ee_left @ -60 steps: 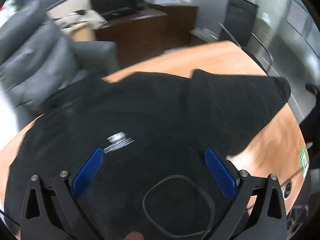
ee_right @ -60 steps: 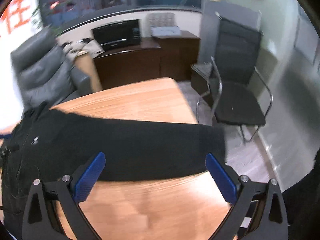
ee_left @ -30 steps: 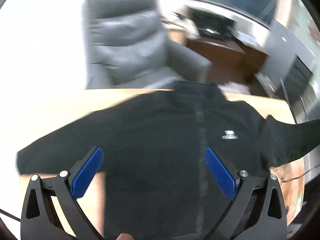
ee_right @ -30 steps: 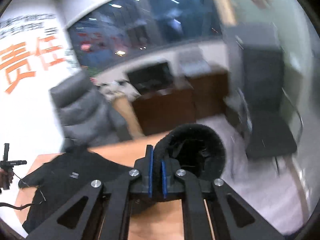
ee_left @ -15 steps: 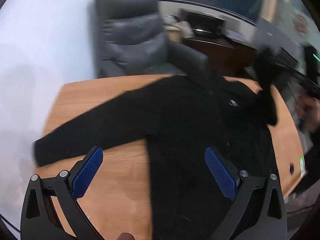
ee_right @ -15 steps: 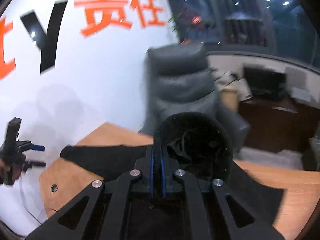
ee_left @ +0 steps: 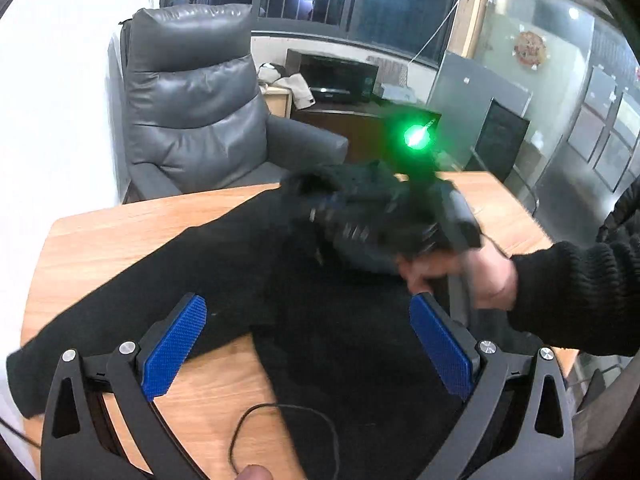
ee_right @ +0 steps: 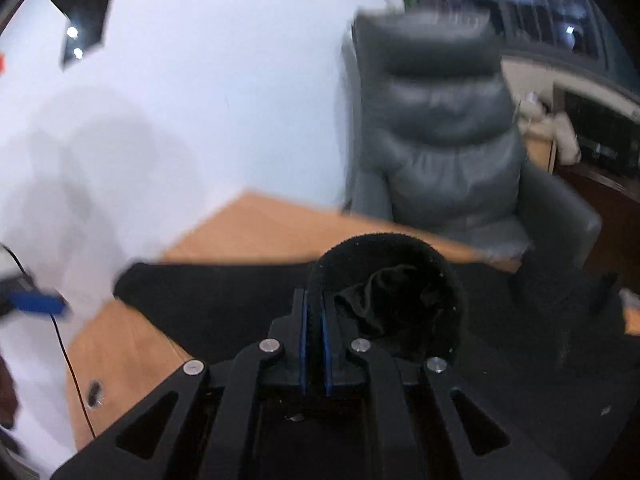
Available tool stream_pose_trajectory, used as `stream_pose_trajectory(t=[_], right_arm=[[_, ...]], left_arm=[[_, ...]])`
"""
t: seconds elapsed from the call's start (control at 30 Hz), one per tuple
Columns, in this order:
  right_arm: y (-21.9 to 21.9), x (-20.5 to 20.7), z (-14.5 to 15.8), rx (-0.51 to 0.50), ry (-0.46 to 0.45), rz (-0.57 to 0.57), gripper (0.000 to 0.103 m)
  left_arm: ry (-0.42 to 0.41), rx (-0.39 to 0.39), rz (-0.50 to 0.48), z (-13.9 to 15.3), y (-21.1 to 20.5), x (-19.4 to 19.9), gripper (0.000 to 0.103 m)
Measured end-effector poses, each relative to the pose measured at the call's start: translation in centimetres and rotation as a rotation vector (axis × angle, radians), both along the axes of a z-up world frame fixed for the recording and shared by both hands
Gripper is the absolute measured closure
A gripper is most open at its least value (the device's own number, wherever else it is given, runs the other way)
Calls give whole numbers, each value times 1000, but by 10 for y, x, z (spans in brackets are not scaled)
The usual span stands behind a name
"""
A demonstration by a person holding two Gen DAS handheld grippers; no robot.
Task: Fold clothes
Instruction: 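Fold the held sleeve across the jacket body with the right gripper, release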
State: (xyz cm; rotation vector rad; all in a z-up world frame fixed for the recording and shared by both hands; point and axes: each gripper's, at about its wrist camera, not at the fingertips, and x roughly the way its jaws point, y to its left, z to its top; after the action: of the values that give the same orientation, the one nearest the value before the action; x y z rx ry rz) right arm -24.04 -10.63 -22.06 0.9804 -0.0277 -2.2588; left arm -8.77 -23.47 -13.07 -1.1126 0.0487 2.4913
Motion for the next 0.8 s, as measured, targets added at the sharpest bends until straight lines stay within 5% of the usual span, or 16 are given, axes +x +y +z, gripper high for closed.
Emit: stream_pose_trajectory(t=[0.07, 0.17, 0.23, 0.33, 0.47, 0.57, 0.6, 0.8], right_arm=[[1, 2, -19, 40, -49, -9, 87], [43, 38, 0, 46, 29, -50, 61], [72, 62, 12, 57, 85, -81, 33], [132, 102, 25, 188, 191, -169, 15], [219, 129, -17, 537, 147, -230, 17], [262, 126, -63, 723, 82, -244, 51], [268, 121, -71, 723, 69, -263, 74], [280, 116, -93, 720, 99, -301, 86]], left_arm=[[-7, -3, -29, -7, 0, -9, 0], [-13, 13, -92, -13, 8, -24, 0], [-10, 30, -144, -14, 18, -37, 0], [-34, 41, -202, -27, 34, -56, 0], [-96, 37, -268, -58, 59, -79, 0], [-141, 11, -291, -87, 74, -81, 0], [-153, -14, -290, -99, 78, -81, 0], [-197, -57, -252, -140, 78, -72, 0]])
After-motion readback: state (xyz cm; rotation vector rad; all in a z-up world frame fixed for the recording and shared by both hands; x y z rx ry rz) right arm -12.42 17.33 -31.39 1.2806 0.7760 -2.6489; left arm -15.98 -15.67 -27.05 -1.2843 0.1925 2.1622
